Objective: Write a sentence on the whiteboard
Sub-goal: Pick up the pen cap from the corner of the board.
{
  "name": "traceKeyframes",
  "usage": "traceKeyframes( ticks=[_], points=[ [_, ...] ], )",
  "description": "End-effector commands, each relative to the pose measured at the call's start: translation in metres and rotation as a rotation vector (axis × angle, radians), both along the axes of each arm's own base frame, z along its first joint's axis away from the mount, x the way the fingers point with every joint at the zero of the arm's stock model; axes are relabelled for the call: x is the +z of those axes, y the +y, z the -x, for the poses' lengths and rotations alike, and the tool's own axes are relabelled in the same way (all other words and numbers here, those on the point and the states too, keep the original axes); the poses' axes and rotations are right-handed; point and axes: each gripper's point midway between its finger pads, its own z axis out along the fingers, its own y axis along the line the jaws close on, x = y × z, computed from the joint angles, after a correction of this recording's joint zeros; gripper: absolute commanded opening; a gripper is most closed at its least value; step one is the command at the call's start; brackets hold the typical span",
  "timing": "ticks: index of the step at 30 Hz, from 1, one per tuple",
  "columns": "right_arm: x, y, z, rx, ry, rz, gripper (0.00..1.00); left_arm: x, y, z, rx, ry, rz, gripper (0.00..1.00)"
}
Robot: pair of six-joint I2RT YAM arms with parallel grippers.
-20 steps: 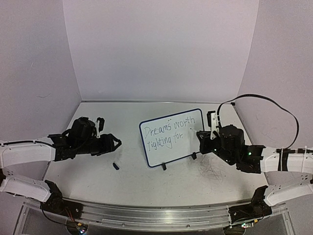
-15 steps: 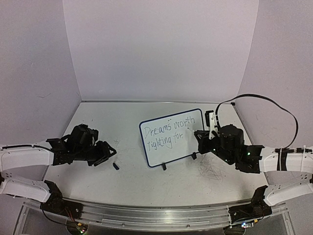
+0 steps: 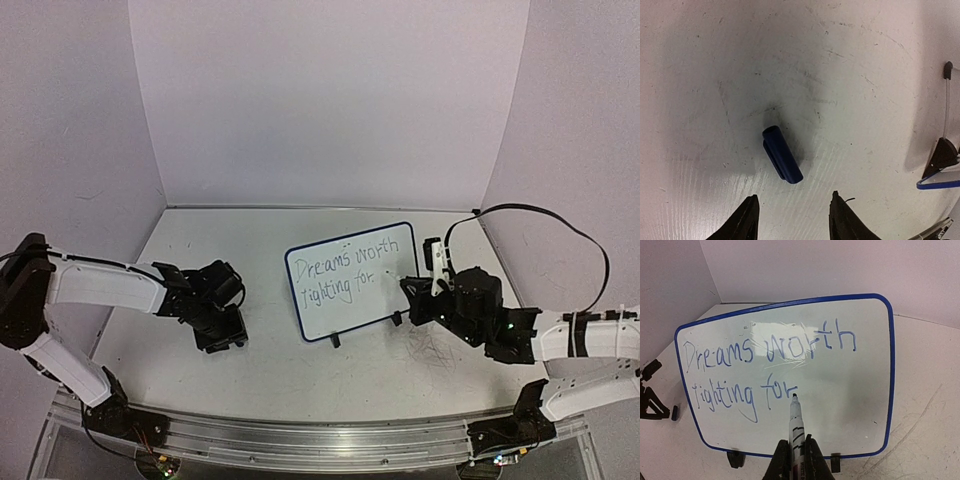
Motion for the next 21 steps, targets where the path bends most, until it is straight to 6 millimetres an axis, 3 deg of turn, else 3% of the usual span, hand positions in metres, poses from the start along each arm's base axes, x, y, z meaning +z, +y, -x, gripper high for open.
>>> traceKeyframes(
  ticks=[1,13,21],
  points=[
    [0.024,-0.006,-0.002,-0.031,-0.064,-0.069,0.00,0.001,0.004,-0.013,0.040,-0.028,-0.104,0.49],
    [0.026,-0.013,0.002,-0.039,-0.079,-0.091,0.00,-0.027,0.001,-0.018,0.010,-0.044,-0.254,0.37],
    [0.030,-0.014,0.002,-0.040,-0.085,-0.100,0.00,-0.052,0.028,0.003,-0.018,0.002,-0.383,0.25]
  ],
)
